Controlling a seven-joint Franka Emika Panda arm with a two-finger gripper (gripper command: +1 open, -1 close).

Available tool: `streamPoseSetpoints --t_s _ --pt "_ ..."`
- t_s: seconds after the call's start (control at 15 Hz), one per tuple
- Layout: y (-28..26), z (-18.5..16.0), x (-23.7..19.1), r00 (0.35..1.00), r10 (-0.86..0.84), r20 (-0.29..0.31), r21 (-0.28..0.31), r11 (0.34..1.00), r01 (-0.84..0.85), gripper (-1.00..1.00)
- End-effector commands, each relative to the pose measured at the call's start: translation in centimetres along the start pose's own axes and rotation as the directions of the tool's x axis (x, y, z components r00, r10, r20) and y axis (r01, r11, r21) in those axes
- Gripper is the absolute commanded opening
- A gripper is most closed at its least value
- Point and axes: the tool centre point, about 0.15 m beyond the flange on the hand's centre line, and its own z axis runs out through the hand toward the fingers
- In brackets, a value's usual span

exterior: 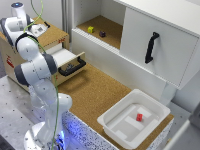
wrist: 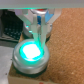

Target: Turn on the green light

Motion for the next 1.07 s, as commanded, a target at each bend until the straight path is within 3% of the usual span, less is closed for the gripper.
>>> streamPoseSetpoints --t_s 0.0,0.6,1.0 --pt "1.6 -3.8 -1.1 0.999 0.032 0.011 -0.005 0.999 -0.032 1.0" --pt "1.4 -2.5 -3.6 0.997 0.066 0.044 0.021 0.998 -0.067 1.0" --pt "2.7 -1.5 -6.5 0.982 0.178 0.066 0.018 0.984 -0.18 1.0"
